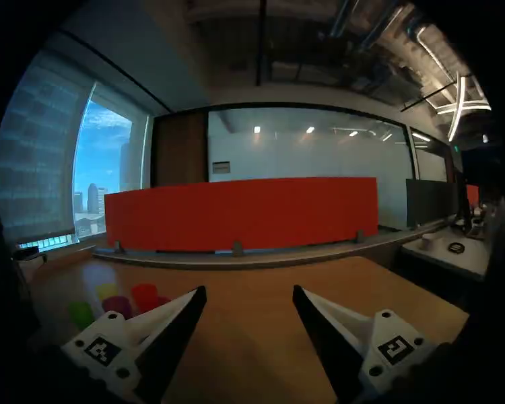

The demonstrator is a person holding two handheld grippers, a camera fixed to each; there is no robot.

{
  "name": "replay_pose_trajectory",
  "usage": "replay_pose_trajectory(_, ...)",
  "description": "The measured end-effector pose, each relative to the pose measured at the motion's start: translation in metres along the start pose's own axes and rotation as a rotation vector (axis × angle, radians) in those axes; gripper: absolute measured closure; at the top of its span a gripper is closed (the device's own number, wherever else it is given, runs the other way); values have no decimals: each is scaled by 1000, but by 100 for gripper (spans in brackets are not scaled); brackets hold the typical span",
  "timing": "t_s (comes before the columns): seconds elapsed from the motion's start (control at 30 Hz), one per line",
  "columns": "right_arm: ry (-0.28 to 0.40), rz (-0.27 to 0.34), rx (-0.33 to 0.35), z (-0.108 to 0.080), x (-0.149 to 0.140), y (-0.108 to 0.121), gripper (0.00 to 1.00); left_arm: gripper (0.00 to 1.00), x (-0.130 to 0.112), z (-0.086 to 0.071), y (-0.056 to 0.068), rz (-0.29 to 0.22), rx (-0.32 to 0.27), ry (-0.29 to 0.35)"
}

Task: Pour water

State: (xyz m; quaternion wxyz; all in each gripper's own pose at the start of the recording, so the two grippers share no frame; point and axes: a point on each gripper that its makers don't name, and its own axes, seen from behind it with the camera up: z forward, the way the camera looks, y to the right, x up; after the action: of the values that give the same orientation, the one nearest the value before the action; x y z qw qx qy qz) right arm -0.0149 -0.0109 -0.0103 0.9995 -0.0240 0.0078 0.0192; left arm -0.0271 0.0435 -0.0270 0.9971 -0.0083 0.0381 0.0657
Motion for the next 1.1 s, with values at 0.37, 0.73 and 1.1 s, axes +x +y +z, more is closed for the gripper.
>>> replay_pose_trajectory(0.37,-33,-12,-47,1,-14,13,0,1,-26,5,-7,-13,44,-1)
replay_pose_trajectory(0.73,-50,-20,-44,0,-21,10,1,1,-45,7,-18,-69,63,-3)
replay_pose_trajectory(1.1,-53,-29,-37,2,-20,5,0,2,-59,9,-25,-85,73,-25)
